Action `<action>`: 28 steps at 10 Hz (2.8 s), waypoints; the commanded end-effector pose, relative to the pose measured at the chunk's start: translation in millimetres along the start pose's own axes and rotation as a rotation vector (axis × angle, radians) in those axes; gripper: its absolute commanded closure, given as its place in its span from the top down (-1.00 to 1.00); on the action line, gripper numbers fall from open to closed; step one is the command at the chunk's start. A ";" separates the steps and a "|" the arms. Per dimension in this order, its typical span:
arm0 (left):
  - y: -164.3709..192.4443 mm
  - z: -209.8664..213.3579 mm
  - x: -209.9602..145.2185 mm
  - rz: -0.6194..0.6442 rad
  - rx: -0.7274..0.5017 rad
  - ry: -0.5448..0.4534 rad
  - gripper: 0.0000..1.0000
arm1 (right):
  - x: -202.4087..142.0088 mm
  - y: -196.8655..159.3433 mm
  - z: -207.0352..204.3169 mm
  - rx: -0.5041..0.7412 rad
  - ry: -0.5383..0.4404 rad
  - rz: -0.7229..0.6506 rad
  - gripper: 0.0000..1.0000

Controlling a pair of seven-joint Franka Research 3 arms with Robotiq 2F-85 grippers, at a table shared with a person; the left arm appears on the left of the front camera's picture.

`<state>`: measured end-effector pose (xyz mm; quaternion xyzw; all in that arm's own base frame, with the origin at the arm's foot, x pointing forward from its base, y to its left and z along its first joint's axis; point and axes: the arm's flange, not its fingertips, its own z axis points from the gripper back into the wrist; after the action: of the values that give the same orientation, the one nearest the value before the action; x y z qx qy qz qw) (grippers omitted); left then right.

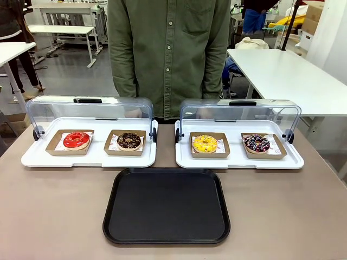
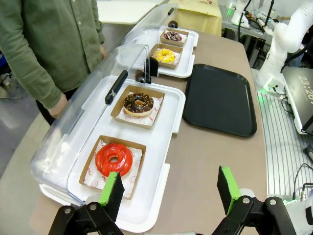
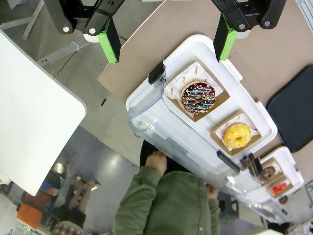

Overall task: Move the third donut from the left to the tray.
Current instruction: Pick up the Paper togo box containing the Donut indicated by the person and place it on the Handle tray.

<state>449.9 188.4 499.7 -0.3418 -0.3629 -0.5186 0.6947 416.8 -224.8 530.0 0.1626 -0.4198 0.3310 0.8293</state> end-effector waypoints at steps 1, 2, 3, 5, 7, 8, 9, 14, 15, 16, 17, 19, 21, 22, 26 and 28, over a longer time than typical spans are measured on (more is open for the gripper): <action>-0.3 0.6 0.4 -0.002 0.001 -0.001 1.00 | -0.5 -1.8 -1.3 0.000 -0.032 0.024 1.00; -0.3 0.6 0.4 -0.002 0.001 -0.001 1.00 | -0.5 -1.8 -1.3 0.000 -0.032 0.024 1.00; -0.3 0.6 0.4 -0.002 0.001 -0.001 1.00 | -0.5 -1.8 -1.3 0.000 -0.032 0.024 1.00; -0.3 0.6 0.4 -0.002 0.001 -0.001 1.00 | -0.5 -1.8 -1.3 0.000 -0.032 0.024 1.00; -0.3 0.6 0.4 -0.002 0.001 -0.001 1.00 | -0.5 -1.8 -1.3 0.000 -0.032 0.024 1.00; -0.3 0.6 0.4 -0.002 0.001 -0.001 1.00 | -0.5 -1.8 -1.3 0.000 -0.032 0.024 1.00; -0.3 0.6 0.4 -0.002 0.001 -0.001 1.00 | -0.5 -1.8 -1.3 0.000 -0.032 0.024 1.00; -0.3 0.6 0.4 -0.002 0.001 -0.001 1.00 | -0.5 -1.8 -1.3 0.000 -0.032 0.024 1.00; -0.3 0.6 0.4 -0.002 0.001 -0.001 1.00 | -0.5 -1.8 -1.3 0.000 -0.032 0.024 1.00; -0.3 0.6 0.4 -0.002 0.001 -0.001 1.00 | -0.5 -1.8 -1.3 0.000 -0.032 0.024 1.00; -0.3 0.6 0.4 -0.002 0.001 -0.001 1.00 | -0.5 -1.8 -1.3 0.000 -0.032 0.024 1.00; -0.3 0.6 0.4 -0.002 0.001 -0.001 1.00 | -0.5 -1.8 -1.3 0.000 -0.032 0.024 1.00; -0.3 0.6 0.4 -0.002 0.001 -0.001 1.00 | -0.5 -1.8 -1.3 0.000 -0.032 0.024 1.00; -0.3 0.6 0.4 -0.002 0.001 -0.001 1.00 | -0.5 -1.8 -1.3 0.000 -0.032 0.024 1.00; -0.3 0.6 0.4 -0.002 0.001 -0.001 1.00 | -0.5 -1.8 -1.3 0.000 -0.032 0.024 1.00; -0.3 0.6 0.4 -0.002 0.001 -0.001 1.00 | -0.5 -1.8 -1.3 0.000 -0.032 0.024 1.00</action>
<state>449.8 188.4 499.7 -0.3417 -0.3630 -0.5185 0.6947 416.8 -224.9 529.9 0.1623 -0.4199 0.3315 0.8292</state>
